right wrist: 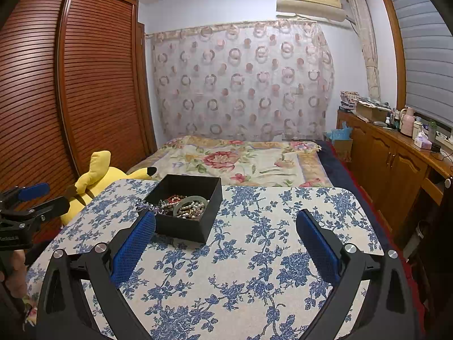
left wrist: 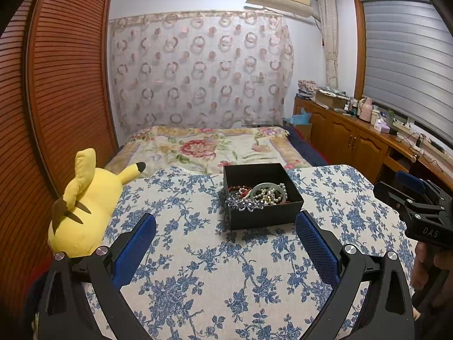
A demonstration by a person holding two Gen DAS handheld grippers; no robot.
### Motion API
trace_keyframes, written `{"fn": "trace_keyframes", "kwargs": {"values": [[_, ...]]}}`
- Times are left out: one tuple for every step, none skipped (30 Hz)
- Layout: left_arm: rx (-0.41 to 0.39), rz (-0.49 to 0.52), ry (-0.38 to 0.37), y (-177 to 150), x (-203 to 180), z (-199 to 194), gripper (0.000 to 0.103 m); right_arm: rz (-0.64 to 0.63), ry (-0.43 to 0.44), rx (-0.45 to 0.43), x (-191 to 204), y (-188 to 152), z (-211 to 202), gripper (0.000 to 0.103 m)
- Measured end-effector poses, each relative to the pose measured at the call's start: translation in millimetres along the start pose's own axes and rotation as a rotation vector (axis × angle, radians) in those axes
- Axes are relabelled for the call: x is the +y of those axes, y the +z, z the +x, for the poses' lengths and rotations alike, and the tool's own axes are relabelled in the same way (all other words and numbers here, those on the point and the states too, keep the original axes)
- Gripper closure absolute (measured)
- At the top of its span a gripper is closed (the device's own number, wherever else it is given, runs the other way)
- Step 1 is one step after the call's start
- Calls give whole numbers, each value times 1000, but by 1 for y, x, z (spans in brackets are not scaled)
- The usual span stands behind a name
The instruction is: Organize jewelry
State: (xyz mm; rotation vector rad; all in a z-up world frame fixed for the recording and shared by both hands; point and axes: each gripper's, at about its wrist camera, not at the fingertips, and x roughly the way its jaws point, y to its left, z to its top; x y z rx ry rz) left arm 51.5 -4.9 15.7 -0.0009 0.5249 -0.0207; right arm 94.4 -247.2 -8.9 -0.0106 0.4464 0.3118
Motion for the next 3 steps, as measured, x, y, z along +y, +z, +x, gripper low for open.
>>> {"fn": "trace_keyframes", "kwargs": {"values": [[-1, 1, 1, 0, 0, 0, 8, 0, -1, 0, 0, 0, 0, 3], [-1, 1, 1, 0, 0, 0, 8, 2, 1, 1, 0, 0, 0, 3], [-1, 0, 1, 0, 0, 0, 8, 1, 0, 1, 0, 0, 0, 3]]}}
